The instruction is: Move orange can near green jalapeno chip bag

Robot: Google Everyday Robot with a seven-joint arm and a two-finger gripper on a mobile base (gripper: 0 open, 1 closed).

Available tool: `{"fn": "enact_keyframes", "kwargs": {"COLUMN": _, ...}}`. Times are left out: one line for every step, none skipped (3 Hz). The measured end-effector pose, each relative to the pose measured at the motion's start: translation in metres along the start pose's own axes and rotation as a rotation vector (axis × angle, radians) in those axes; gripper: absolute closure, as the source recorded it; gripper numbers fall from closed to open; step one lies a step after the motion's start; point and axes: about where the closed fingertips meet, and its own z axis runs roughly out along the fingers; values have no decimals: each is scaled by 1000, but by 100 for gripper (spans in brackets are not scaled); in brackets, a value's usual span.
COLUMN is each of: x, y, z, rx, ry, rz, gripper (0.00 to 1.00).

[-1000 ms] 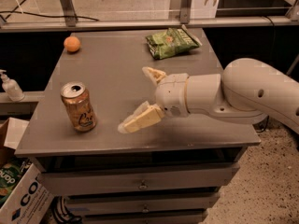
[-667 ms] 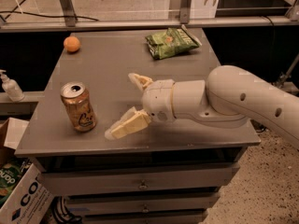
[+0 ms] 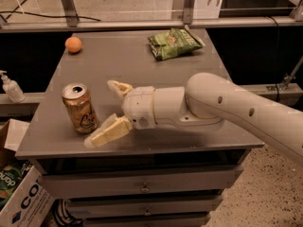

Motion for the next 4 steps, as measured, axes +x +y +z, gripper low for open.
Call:
{"fn": "enact_keyframes", "kwargs": {"x": -9, "y": -3, "z": 21, "rx": -28, "ry": -25, "rz": -2, "gripper": 0}}
{"fn": "enact_keyframes", "kwargs": {"x": -8, "y": -3, "z": 33, "rx": -38, "ry": -30, "rz": 17, "gripper": 0}}
{"fn": "enact_keyframes", "kwargs": {"x": -2, "y": 2, "z": 40, "rx": -43, "ry": -40, "rz": 50, "gripper": 18}}
{"fn": "enact_keyframes", "kwargs": {"x": 2, "y": 4, "z": 39, "rx": -36, "ry": -43, "rz": 67, "gripper": 41}}
